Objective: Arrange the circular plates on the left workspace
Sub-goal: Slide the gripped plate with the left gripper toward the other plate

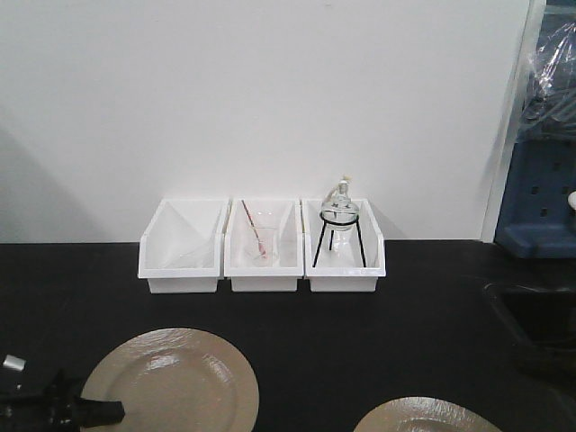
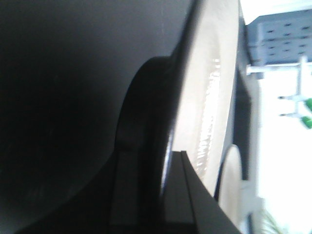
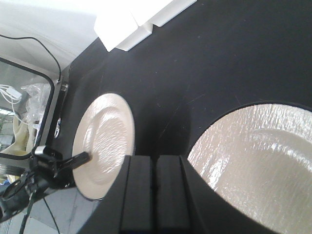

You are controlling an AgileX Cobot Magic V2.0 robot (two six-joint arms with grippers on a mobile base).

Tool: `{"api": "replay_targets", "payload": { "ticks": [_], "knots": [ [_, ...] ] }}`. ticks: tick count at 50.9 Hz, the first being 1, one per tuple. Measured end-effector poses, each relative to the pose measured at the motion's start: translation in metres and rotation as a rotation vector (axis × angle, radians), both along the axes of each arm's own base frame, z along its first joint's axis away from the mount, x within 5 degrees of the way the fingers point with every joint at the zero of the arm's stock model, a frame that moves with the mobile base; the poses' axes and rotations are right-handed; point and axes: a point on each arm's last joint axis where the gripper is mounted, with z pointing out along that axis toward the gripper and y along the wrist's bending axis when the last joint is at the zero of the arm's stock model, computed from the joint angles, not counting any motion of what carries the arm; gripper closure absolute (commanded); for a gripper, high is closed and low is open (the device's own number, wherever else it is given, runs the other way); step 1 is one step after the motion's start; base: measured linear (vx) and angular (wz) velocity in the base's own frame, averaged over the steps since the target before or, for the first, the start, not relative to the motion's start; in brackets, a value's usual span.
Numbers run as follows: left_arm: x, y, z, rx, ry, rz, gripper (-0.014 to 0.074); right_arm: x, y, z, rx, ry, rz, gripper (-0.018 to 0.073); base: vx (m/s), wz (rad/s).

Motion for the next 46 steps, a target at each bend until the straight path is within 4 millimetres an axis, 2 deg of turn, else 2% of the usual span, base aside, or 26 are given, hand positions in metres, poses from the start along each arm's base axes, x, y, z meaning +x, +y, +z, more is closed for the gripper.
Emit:
{"api": "replay_targets", "payload": {
  "ticks": [12,18,25,32,33,39,40,46],
  "knots": [
    [0.051,-0.038,0.01,0.017,-0.042,-0.04,0.0601,0.001,-0.001,0.0,-0.008,-0.002,-0.011,0.0564,0.0,0.0],
    [0.07,-0.054,0.008,0.005,-0.028,-0.03,0.06,0.001,-0.001,0.0,-0.009,-0.003,-0.01,0.0564,0.0,0.0],
    [0.082,-0.067,-0.005,0.003,0.003,-0.035,0.06,0.001,-0.001,0.0,-0.009,-0.003,-0.011,0.0564,0.0,0.0],
    [0.084,-0.077,-0.023,-0.007,0.061,-0.032,0.0589,0.001,-0.001,0.0,-0.01,-0.003,-0.012,0.0564,0.0,0.0],
    [0.086,-0.081,-0.027,-0.021,0.074,-0.025,0.0531,0.001,-0.001,0.0,-0.011,-0.003,-0.014,0.0564,0.0,0.0],
    [0.086,-0.083,-0.026,0.001,0.042,-0.039,0.0421,0.001,-0.001,0.0,-0.011,-0.003,-0.015,0.0564,0.0,0.0],
    [0.086,-0.083,-0.026,0.016,0.018,-0.053,0.0316,0.001,-0.001,0.0,-0.012,-0.004,-0.014,0.0564,0.0,0.0],
    [0.086,-0.083,-0.026,0.039,-0.012,-0.074,0.0165,0.001,-0.001,0.0,-0.019,-0.011,-0.01,0.0564,0.0,0.0]
  ]
}}
